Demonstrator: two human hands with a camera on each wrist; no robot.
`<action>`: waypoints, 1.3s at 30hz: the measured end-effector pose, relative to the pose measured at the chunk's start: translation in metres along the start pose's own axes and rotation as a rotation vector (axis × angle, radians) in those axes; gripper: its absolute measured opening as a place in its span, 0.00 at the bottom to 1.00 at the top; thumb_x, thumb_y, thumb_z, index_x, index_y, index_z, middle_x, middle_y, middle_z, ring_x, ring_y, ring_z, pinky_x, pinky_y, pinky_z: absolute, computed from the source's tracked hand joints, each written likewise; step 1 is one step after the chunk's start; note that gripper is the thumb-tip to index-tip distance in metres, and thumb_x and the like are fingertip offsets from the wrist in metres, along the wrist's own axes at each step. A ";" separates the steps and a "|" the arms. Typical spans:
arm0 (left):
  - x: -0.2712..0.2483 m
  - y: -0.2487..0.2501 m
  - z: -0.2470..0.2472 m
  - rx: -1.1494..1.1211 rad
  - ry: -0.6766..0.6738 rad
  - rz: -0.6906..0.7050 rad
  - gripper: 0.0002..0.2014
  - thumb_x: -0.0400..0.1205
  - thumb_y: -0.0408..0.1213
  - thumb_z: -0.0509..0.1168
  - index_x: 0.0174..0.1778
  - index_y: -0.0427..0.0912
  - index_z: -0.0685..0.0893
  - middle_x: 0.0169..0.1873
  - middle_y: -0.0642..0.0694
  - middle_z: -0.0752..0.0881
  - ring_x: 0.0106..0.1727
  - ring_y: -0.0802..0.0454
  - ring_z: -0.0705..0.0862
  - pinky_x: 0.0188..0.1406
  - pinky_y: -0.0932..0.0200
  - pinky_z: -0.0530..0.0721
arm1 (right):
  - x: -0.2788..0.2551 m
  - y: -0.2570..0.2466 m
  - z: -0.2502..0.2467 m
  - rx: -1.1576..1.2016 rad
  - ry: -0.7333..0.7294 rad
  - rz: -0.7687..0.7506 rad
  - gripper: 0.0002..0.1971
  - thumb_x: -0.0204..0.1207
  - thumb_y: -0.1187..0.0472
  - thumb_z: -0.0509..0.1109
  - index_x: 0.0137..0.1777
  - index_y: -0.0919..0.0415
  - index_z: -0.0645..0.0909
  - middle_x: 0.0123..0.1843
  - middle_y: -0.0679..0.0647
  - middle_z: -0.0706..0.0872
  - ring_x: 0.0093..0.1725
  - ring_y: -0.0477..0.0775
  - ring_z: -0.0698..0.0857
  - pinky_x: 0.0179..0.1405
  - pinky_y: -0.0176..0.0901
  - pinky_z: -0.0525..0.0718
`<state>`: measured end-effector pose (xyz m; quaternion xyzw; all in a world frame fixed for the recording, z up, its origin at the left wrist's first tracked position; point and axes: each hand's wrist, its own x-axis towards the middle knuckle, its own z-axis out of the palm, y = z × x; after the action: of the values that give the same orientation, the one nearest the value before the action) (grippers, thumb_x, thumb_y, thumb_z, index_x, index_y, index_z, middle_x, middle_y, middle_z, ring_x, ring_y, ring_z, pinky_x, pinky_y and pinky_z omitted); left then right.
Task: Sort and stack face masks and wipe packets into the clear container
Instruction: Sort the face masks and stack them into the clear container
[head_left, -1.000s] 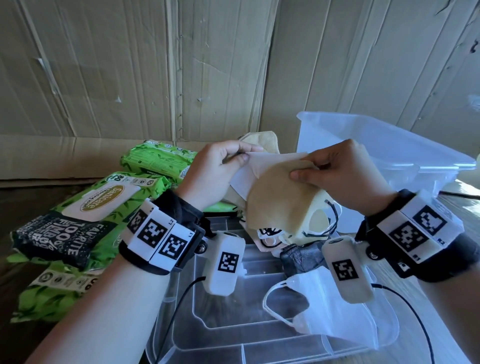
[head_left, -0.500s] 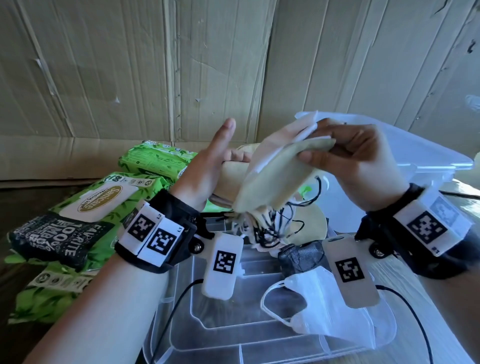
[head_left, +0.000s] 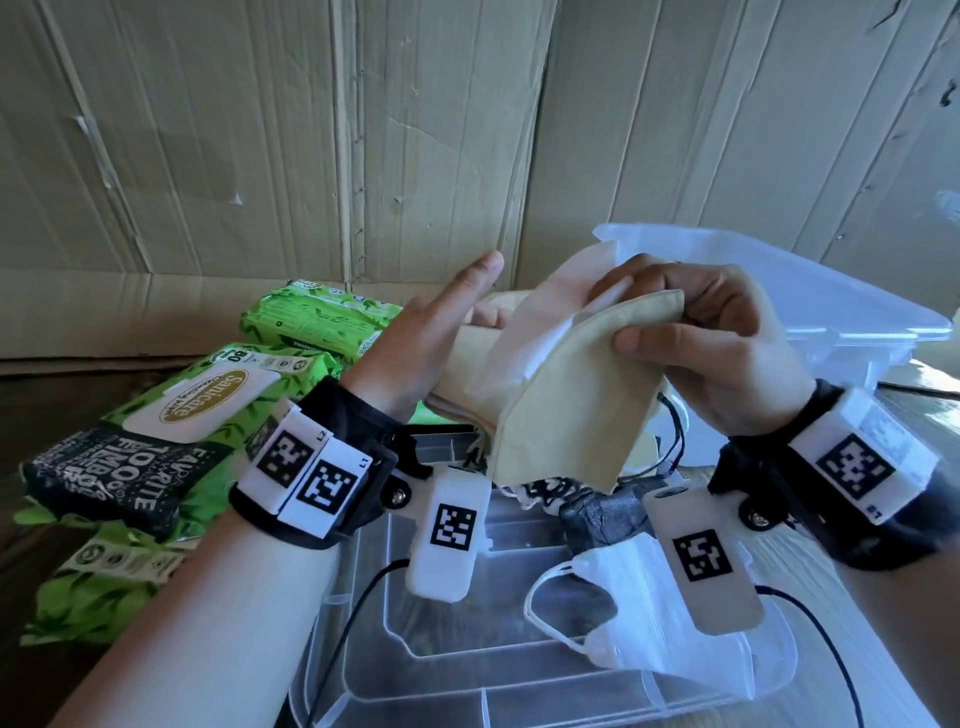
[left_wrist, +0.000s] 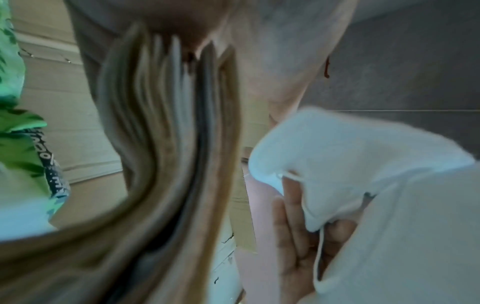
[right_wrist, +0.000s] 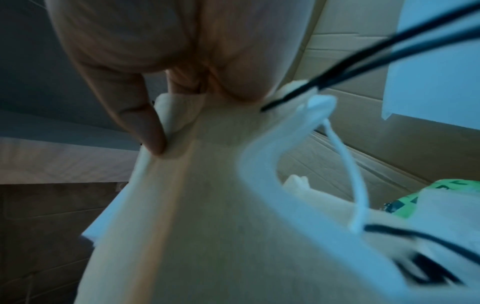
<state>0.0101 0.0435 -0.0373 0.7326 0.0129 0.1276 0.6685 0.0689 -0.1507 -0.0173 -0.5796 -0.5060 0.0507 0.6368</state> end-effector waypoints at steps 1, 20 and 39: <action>-0.001 0.000 0.000 -0.005 -0.047 -0.053 0.34 0.73 0.68 0.60 0.42 0.37 0.89 0.28 0.44 0.87 0.22 0.52 0.82 0.19 0.69 0.72 | 0.000 0.000 0.001 0.013 -0.006 -0.003 0.03 0.59 0.65 0.71 0.31 0.61 0.86 0.40 0.57 0.86 0.42 0.56 0.81 0.41 0.43 0.78; 0.007 -0.010 -0.005 0.233 0.262 0.413 0.19 0.70 0.27 0.75 0.42 0.55 0.76 0.47 0.58 0.85 0.50 0.65 0.80 0.52 0.69 0.74 | 0.000 0.006 -0.048 -0.652 0.668 0.228 0.08 0.64 0.62 0.62 0.27 0.58 0.79 0.23 0.49 0.78 0.30 0.50 0.75 0.29 0.44 0.72; -0.003 -0.002 0.014 0.174 0.092 0.340 0.11 0.75 0.27 0.70 0.36 0.50 0.88 0.27 0.63 0.87 0.33 0.67 0.82 0.38 0.71 0.78 | 0.004 0.018 0.005 -0.555 0.136 0.056 0.19 0.73 0.60 0.62 0.59 0.35 0.71 0.47 0.47 0.82 0.44 0.48 0.82 0.47 0.38 0.77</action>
<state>0.0104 0.0295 -0.0410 0.7728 -0.0695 0.2702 0.5701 0.0770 -0.1384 -0.0304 -0.7474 -0.4406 -0.1111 0.4846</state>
